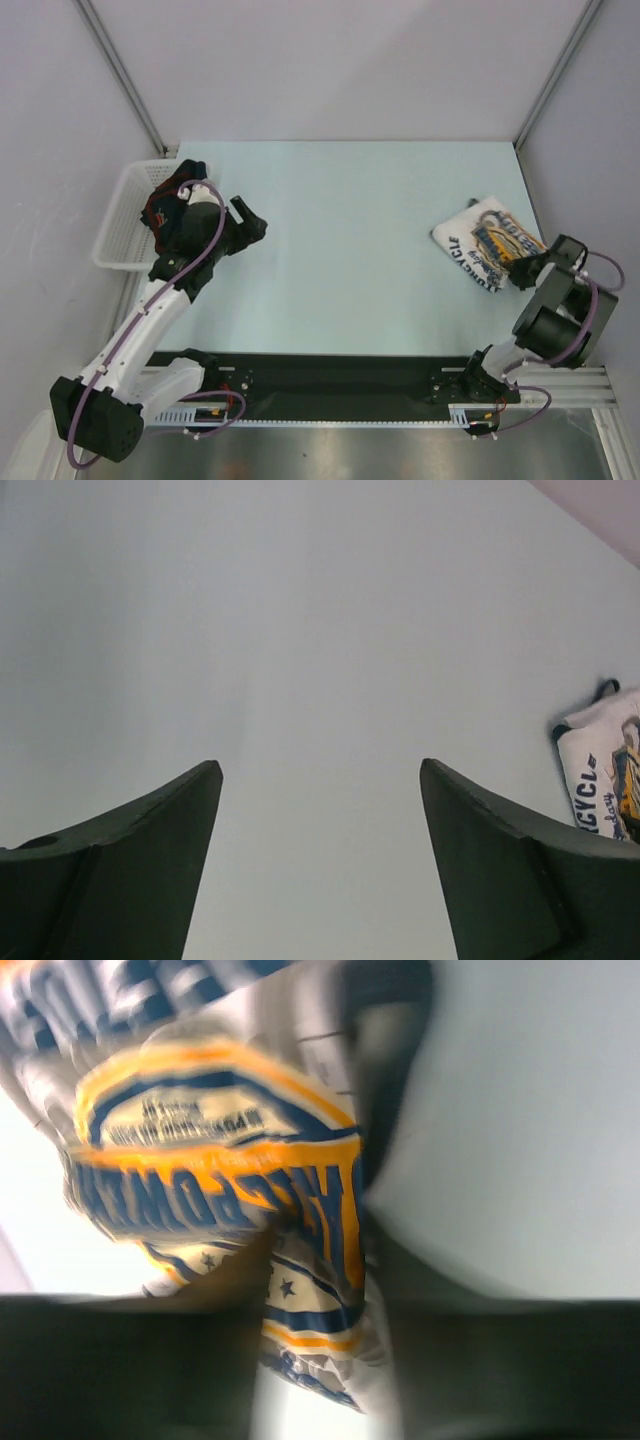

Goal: Fold and stack the tank tops

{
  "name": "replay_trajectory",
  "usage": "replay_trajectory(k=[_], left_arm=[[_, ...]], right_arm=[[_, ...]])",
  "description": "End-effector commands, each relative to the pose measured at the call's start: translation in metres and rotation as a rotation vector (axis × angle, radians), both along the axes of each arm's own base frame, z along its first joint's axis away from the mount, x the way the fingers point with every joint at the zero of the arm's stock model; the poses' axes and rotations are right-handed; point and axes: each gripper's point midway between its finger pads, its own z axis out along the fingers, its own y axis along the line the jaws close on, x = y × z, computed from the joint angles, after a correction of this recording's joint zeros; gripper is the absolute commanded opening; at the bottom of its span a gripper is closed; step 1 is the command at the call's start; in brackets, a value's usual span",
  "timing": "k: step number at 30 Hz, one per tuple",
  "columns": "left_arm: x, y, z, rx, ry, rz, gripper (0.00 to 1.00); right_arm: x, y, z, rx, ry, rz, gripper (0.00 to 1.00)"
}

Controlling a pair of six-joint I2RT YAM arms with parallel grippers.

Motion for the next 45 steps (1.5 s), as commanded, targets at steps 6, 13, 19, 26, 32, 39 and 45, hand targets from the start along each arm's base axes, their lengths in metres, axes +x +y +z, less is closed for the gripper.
replay_trajectory(k=[6, 13, 19, 26, 32, 39, 45], left_arm=[[0.020, 0.064, 0.027, 0.037, -0.035, 0.261, 1.00], [0.026, 0.122, 0.045, 0.063, -0.014, 0.459, 1.00], [0.041, 0.165, 0.049, 0.174, 0.067, 0.672, 1.00], [0.082, 0.187, 0.009, 0.109, 0.194, 0.818, 0.99], [0.114, 0.178, -0.046, 0.078, 0.296, 0.725, 0.82], [0.110, 0.187, -0.015, 0.155, 0.210, 0.760, 0.00], [0.052, 0.172, 0.122, 0.022, -0.211, 0.739, 0.00]], right_arm=[[-0.037, -0.023, 0.028, -0.084, 0.003, -0.223, 0.86], [-0.083, -0.050, 0.051, -0.192, 0.201, -0.409, 0.92], [-0.110, -0.069, 0.115, -0.314, 0.170, -0.519, 0.99], [-0.100, -0.042, 0.165, -0.410, -0.037, -0.428, 0.98], [-0.092, -0.029, 0.180, -0.470, -0.136, -0.344, 0.99], [-0.082, -0.021, 0.181, -0.473, -0.139, -0.284, 0.99], [-0.067, -0.004, 0.176, -0.455, -0.169, -0.207, 0.98]])
